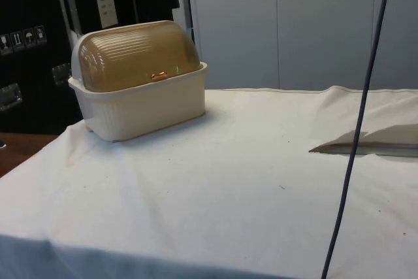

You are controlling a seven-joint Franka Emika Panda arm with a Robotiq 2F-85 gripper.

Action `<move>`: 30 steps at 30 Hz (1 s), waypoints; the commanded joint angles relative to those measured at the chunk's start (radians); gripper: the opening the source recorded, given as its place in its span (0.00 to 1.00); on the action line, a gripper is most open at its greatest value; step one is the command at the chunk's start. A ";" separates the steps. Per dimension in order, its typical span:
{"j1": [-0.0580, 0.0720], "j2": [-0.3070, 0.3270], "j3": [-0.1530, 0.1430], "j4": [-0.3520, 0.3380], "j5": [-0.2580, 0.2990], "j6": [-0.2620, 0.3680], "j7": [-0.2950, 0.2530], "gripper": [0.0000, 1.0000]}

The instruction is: Open the lid, then close it.

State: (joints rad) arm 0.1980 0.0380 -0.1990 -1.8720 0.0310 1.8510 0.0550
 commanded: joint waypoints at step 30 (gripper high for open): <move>0.001 -0.049 0.036 -0.096 -0.026 0.241 0.082 0.00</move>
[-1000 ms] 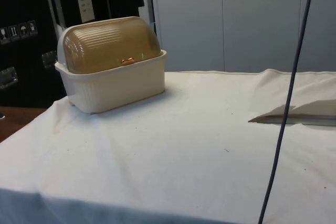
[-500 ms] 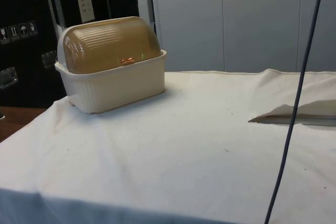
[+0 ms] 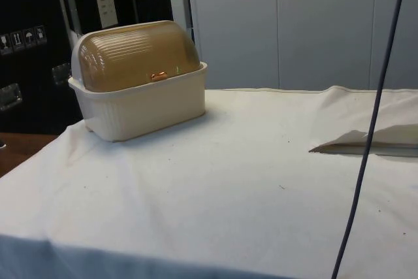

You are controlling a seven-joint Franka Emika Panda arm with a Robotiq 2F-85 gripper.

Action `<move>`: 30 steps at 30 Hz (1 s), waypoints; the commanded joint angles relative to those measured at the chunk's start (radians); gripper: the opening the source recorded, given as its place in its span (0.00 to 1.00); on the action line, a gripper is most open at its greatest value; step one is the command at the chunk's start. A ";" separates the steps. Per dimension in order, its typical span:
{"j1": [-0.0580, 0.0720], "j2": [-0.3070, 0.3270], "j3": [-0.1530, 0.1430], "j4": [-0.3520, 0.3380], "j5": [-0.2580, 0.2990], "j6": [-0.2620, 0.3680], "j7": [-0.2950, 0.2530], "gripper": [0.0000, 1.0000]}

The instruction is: Open the lid, then close it.

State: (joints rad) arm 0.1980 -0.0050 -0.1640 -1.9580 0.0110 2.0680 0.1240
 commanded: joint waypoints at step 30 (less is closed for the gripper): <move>0.000 0.017 0.025 -0.152 -0.004 0.302 0.154 0.00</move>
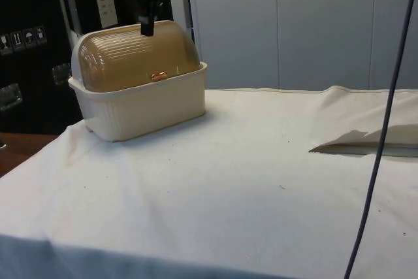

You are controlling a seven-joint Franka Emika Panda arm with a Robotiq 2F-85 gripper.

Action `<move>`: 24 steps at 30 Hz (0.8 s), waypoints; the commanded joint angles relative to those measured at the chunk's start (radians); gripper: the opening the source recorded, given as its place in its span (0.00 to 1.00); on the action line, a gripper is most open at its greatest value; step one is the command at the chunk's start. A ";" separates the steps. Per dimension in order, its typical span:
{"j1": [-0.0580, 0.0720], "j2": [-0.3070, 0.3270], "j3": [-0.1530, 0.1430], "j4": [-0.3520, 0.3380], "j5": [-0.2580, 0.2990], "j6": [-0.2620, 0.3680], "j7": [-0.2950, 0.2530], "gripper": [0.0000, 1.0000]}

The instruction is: Open the lid, then close it.

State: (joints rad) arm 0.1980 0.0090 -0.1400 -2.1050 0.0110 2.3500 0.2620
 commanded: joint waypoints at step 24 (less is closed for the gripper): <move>0.001 0.075 0.011 -0.077 -0.007 0.200 0.153 0.00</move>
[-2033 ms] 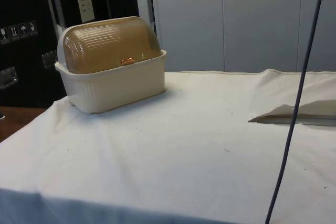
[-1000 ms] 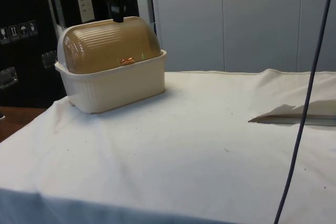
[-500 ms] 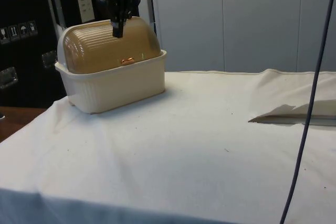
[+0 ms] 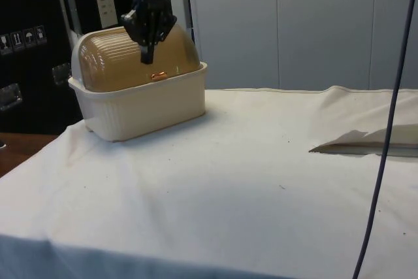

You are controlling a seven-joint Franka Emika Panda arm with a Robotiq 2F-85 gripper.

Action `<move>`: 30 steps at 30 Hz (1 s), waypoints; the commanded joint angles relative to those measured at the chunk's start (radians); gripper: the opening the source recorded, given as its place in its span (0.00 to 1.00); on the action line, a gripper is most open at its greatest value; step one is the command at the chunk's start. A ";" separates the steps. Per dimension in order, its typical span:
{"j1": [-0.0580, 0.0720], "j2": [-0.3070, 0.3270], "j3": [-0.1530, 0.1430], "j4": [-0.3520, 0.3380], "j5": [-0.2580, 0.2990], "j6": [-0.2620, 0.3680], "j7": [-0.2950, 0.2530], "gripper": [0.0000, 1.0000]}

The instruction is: Open the lid, then close it.

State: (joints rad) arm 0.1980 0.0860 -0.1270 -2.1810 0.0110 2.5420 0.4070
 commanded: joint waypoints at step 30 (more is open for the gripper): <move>0.003 0.134 -0.022 -0.080 -0.029 0.285 0.147 0.00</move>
State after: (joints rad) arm 0.1930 0.2170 -0.1310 -2.2570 0.0110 2.8070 0.5290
